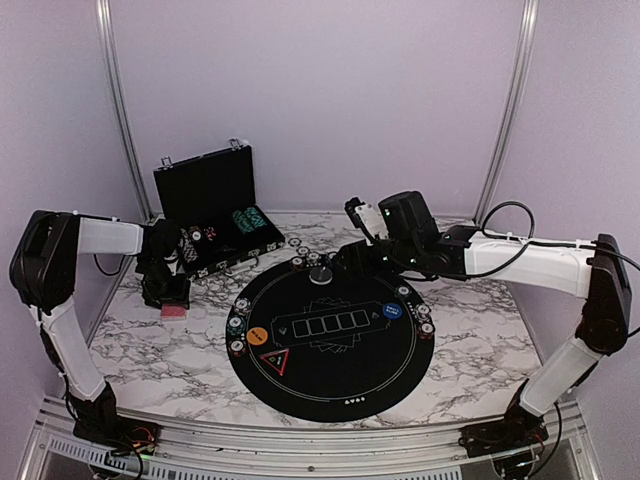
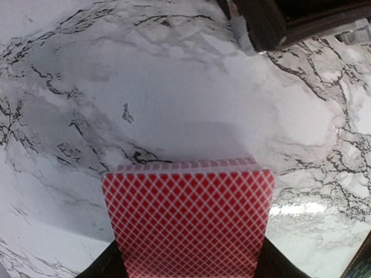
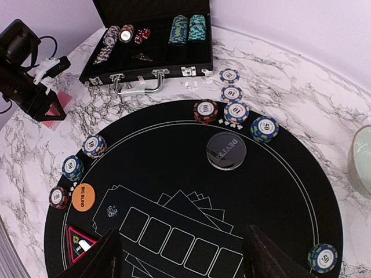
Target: Distribute texas hold em gaming equipment
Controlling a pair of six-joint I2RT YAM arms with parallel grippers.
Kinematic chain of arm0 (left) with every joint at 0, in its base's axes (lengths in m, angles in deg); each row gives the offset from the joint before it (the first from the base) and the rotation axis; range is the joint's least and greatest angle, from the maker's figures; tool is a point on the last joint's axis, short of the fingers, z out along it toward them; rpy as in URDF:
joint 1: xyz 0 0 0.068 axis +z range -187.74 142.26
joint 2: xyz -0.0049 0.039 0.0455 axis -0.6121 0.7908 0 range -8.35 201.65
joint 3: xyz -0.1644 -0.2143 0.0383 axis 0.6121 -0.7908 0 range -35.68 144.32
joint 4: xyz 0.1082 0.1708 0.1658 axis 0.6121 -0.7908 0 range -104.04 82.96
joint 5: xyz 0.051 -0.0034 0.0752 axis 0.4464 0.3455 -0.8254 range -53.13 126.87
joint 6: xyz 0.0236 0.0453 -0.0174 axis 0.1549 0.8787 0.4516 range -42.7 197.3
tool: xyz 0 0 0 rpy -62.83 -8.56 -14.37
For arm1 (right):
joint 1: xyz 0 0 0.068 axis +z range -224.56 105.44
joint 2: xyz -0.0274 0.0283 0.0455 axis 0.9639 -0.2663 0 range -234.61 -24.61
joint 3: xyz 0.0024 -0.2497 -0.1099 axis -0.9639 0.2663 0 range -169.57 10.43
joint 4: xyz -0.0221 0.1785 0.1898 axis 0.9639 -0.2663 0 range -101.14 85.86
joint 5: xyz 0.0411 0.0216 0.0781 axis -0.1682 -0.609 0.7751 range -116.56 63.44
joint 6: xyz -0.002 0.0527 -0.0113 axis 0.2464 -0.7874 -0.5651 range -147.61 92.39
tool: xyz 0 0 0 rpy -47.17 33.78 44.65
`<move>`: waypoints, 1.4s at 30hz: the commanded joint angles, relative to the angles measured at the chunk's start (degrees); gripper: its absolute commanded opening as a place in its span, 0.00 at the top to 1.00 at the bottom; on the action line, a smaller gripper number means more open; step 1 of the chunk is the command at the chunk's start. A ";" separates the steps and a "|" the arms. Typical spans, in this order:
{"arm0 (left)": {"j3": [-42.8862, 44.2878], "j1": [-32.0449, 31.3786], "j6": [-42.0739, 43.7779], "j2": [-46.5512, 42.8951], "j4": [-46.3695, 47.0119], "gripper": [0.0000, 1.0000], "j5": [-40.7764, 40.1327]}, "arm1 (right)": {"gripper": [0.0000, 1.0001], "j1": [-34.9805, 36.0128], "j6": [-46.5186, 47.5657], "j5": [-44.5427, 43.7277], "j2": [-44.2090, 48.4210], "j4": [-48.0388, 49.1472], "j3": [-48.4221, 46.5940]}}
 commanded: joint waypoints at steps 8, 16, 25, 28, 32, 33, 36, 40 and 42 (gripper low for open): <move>-3.33 -1.07 -0.32 -2.56 -3.37 0.46 0.42 | 0.31 -0.44 -1.25 2.80 0.17 1.47 -1.08; -1.25 -3.65 -1.01 -7.42 -6.81 0.48 -0.85 | 0.31 -0.41 -2.54 5.30 -1.26 1.71 -2.66; -1.54 -7.70 -2.13 -13.08 -10.33 0.48 -1.68 | 0.31 -0.44 -3.76 8.68 -3.99 2.37 -4.95; -0.81 -9.89 -2.39 -14.19 -12.20 0.48 -1.56 | 0.32 -0.41 -5.41 9.64 -4.34 3.30 -4.93; 0.75 -15.10 -2.54 -14.96 -14.58 0.48 -1.14 | 0.31 -0.89 -7.43 12.24 -5.15 3.57 -5.60; 1.29 -16.41 -2.76 -14.97 -15.17 0.48 -0.90 | 0.32 -1.22 -8.09 13.12 -5.30 3.76 -5.66; 3.10 -19.96 -3.12 -15.00 -16.75 0.48 -0.58 | 0.31 -2.34 -10.64 16.68 -5.28 5.52 -4.92; 6.49 -23.94 -2.41 -14.60 -18.61 0.48 0.42 | 0.32 -3.71 -14.00 21.66 -5.04 8.60 -3.18; 8.22 -25.98 -1.92 -14.00 -19.59 0.47 0.67 | 0.31 -3.89 -14.58 23.17 -5.48 8.59 -3.40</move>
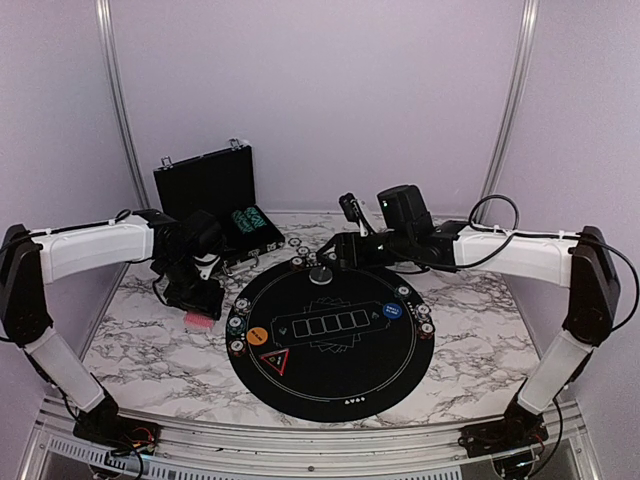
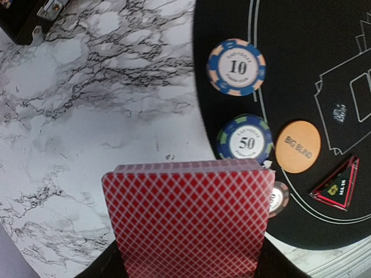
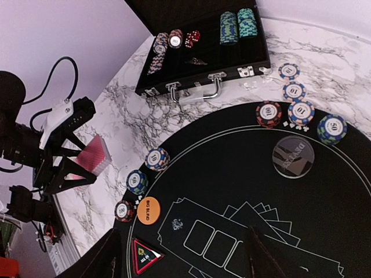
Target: Distribute texas hold em gaming equipment
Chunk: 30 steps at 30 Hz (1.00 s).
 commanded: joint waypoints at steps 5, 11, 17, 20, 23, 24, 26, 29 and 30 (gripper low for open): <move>8.90 -8.00 1.66 1.53 -6.45 0.47 0.54 | 0.31 -0.92 -5.58 11.40 -2.82 3.15 -1.64; 13.49 -12.84 3.29 4.19 -8.12 0.46 0.57 | 0.32 -1.02 -9.06 18.05 -5.66 4.15 -1.72; 16.57 -16.27 5.15 6.78 -8.76 0.46 1.20 | 0.32 -0.89 -13.50 22.14 -7.10 9.96 0.94; 18.20 -17.59 6.36 7.72 -8.90 0.46 1.75 | 0.32 -0.90 -15.58 24.32 -8.31 12.34 1.72; 19.09 -18.45 7.28 8.57 -9.16 0.46 2.37 | 0.32 -0.77 -16.94 25.72 -9.16 14.24 2.12; 19.35 -18.74 7.51 8.68 -9.10 0.46 2.38 | 0.32 -0.70 -17.40 26.08 -9.37 14.78 2.26; 19.78 -19.18 7.94 8.98 -9.19 0.46 2.68 | 0.33 -0.70 -18.46 26.79 -9.71 16.29 2.72; 20.31 -19.62 8.28 9.12 -9.14 0.46 2.72 | 0.33 -0.64 -20.31 27.76 -10.12 18.58 3.65; 20.43 -19.72 8.46 9.21 -9.15 0.46 2.72 | 0.33 -0.59 -20.75 28.01 -10.31 19.00 3.79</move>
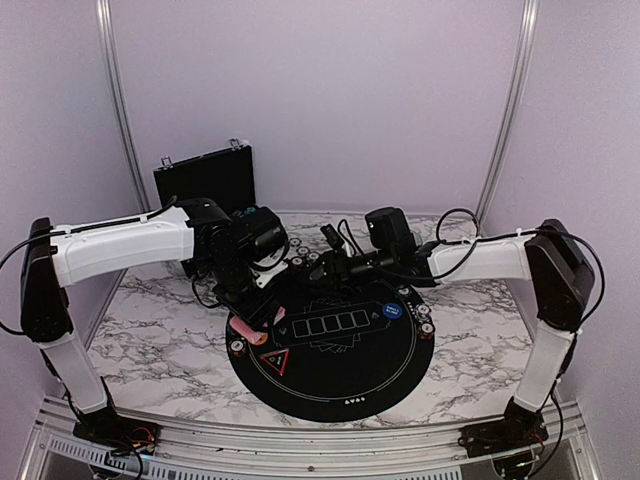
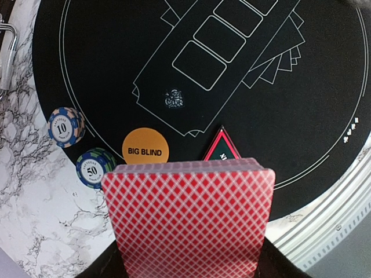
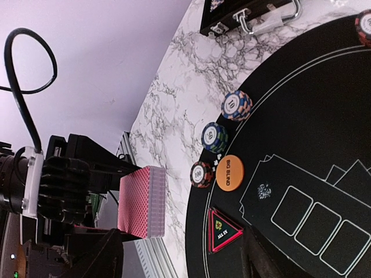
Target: Distribute texas hold em gaming equipment
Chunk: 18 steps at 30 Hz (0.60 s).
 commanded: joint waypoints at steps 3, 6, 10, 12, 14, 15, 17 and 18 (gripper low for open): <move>2.56 -0.91 2.02 0.96 -1.73 0.46 0.64 | 0.33 0.68 -4.26 3.29 -1.34 6.11 0.60; 3.20 -1.15 2.45 1.09 -1.81 0.46 0.64 | 0.33 1.57 -5.17 3.68 -2.11 7.20 0.61; 3.97 -1.34 2.60 1.28 -1.82 0.46 0.64 | 0.33 2.62 -6.92 4.54 -3.14 9.47 0.75; 4.28 -1.45 2.60 1.43 -1.89 0.46 1.98 | 0.33 3.02 -7.69 4.97 -3.56 10.55 0.86; 4.46 -1.61 2.60 1.43 -1.90 0.46 1.92 | 0.33 3.39 -8.25 5.21 -3.93 11.28 0.78; 4.51 -1.59 2.64 1.42 -1.90 0.46 1.81 | 0.33 3.60 -8.49 5.47 -4.15 11.62 0.78; 4.64 -1.68 2.52 1.47 -1.84 0.46 1.80 | 0.33 3.98 -8.96 5.70 -4.36 12.16 0.86; 4.68 -1.74 2.51 1.46 -1.82 0.46 1.85 | 0.33 4.15 -9.13 5.91 -4.47 12.35 0.86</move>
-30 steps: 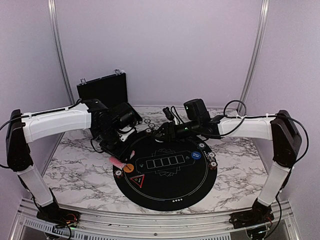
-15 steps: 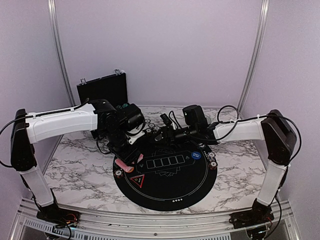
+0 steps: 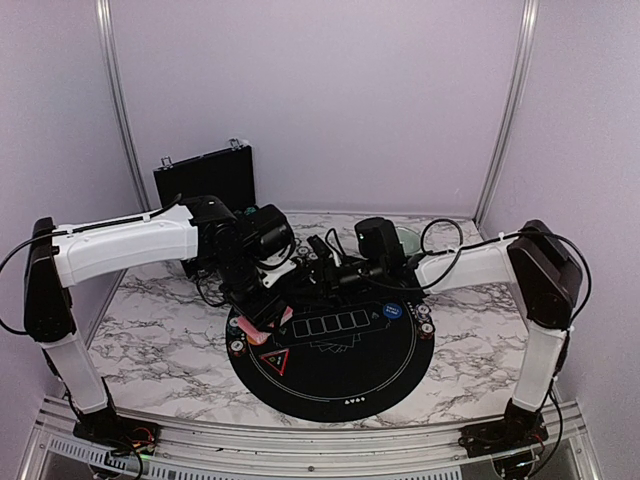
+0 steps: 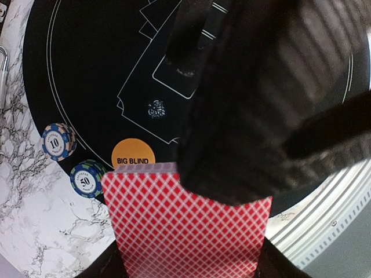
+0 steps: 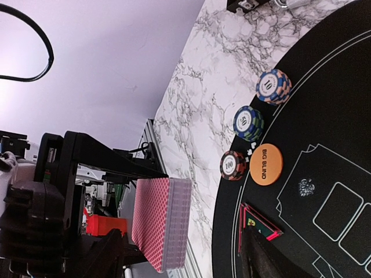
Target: Distribute texas hold em gaming equipment
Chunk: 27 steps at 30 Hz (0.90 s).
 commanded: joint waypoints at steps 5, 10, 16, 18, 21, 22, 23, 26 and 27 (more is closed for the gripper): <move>2.26 -0.54 0.50 0.39 -1.34 0.46 0.54 | 0.33 1.80 -2.45 1.81 -1.57 4.30 -0.07; 2.59 -0.63 0.45 0.42 -1.33 0.46 0.43 | 0.33 2.76 -3.21 2.19 -2.44 5.25 -0.28; 2.81 -0.63 0.54 0.40 -1.33 0.46 0.34 | 0.33 3.67 -4.64 2.86 -3.62 7.08 -0.64; 2.81 -0.67 0.54 0.50 -1.34 0.46 0.24 | 0.33 3.79 -5.32 3.20 -3.77 7.81 -0.57; 2.81 -0.71 0.54 0.51 -1.25 0.46 0.25 | 0.33 3.95 -6.83 3.82 -4.03 9.37 -0.28; 2.86 -0.71 0.54 0.49 -1.23 0.46 0.25 | 0.33 4.02 -7.43 4.19 -4.23 10.07 -0.13; 2.90 -0.76 0.54 0.51 -1.17 0.46 0.20 | 0.33 4.06 -8.49 4.61 -4.46 10.90 0.03; 2.98 -0.72 0.54 0.58 -1.00 0.46 0.25 | 0.35 4.19 -12.84 6.22 -5.12 16.00 1.33; 2.99 -0.72 0.55 0.56 -0.96 0.46 0.20 | 0.36 4.19 -14.22 6.60 -5.34 17.83 1.72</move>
